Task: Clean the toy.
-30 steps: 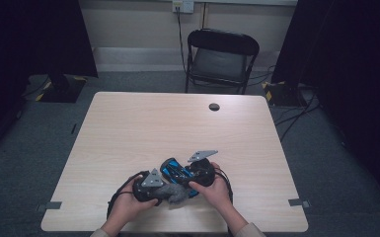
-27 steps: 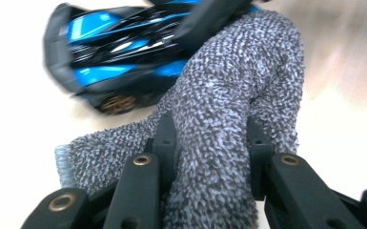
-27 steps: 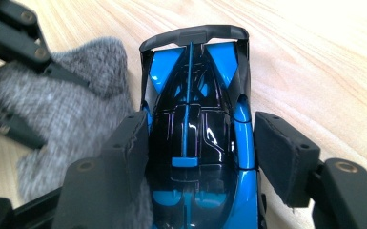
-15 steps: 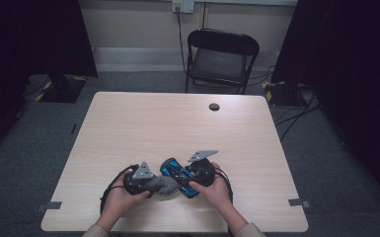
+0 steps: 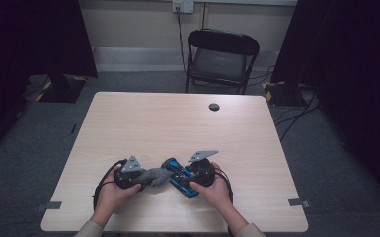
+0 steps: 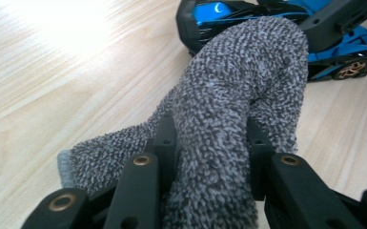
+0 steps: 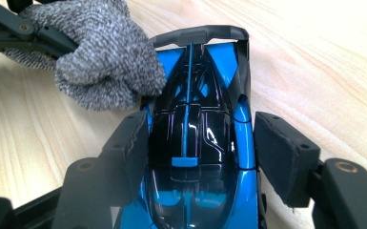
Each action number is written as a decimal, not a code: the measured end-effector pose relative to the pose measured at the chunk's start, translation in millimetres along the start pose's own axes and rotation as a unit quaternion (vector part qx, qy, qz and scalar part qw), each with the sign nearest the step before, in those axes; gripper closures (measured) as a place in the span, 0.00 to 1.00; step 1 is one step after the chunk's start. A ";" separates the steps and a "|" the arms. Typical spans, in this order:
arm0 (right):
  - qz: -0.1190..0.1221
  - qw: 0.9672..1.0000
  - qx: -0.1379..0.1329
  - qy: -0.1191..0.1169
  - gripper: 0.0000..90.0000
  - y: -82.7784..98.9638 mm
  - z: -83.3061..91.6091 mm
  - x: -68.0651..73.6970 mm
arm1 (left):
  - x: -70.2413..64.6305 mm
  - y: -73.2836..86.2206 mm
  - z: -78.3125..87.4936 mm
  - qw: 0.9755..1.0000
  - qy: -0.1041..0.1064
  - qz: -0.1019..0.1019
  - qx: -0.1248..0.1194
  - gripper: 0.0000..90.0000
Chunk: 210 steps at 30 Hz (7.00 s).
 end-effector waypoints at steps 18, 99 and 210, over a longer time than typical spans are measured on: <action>-0.008 1.000 -0.007 -0.003 0.42 1.6 0.6 -0.6 | -17.8 -0.9 15.3 0.999 0.027 -0.021 0.008 0.75; -0.002 1.000 -0.005 0.002 0.42 1.6 1.6 0.4 | -48.6 -6.1 14.9 0.998 0.047 -0.029 0.013 0.74; 0.054 0.998 0.015 0.027 0.16 -3.0 -8.7 9.8 | 24.7 22.4 32.9 0.998 -0.068 0.006 0.011 0.67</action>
Point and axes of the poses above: each handheld gripper's, and its own axes: z roughly backward along the jaws, y roughly out of its underside, x roughly to its left, the point moved 6 cm from there along -z, roughly forward along the jaws, and after that the axes turned 14 degrees about -x, right-handed, at the moved point
